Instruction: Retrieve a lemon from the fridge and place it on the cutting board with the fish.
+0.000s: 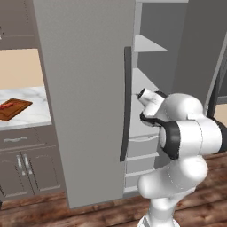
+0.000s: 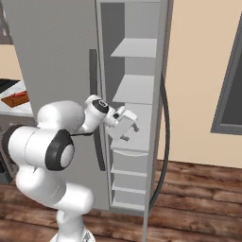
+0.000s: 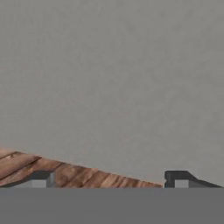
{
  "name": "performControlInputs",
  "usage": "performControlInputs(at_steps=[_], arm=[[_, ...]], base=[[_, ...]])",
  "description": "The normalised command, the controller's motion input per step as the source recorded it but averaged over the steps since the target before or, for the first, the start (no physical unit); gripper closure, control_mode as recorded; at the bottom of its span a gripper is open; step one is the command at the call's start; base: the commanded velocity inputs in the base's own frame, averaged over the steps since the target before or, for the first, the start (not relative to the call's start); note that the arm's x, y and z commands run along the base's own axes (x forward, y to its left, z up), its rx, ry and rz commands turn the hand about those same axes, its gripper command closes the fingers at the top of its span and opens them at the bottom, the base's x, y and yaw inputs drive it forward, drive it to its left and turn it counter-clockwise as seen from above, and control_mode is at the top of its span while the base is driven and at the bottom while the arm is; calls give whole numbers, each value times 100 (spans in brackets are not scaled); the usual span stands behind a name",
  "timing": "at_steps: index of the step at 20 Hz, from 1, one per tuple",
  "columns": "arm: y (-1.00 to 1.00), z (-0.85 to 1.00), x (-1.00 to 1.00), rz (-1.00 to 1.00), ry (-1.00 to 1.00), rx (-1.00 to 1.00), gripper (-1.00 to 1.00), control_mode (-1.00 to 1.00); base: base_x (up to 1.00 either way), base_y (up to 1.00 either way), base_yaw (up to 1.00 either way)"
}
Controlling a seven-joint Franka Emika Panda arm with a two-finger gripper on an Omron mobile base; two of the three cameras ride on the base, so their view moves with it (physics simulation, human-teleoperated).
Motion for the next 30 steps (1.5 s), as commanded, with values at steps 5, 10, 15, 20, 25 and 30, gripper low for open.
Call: performControlInputs(at_steps=[5, 10, 15, 20, 25, 30], arm=[[44, 0, -8, 5, -8, 33, -100, -100], [36, -3, -6, 13, -28, 68, -100, -100], [58, 0, 0, 24, -11, 57, -100, -100], [56, 25, -1, 29, -18, 22, -100, -100], [19, 47, -3, 11, -41, 0, -100, -100], [58, 26, 0, -4, -30, 0, -100, -100]], base=[[0, 0, 0], [0, 0, 0], [0, 0, 0], [0, 0, 0], [0, 0, 0], [0, 0, 0]])
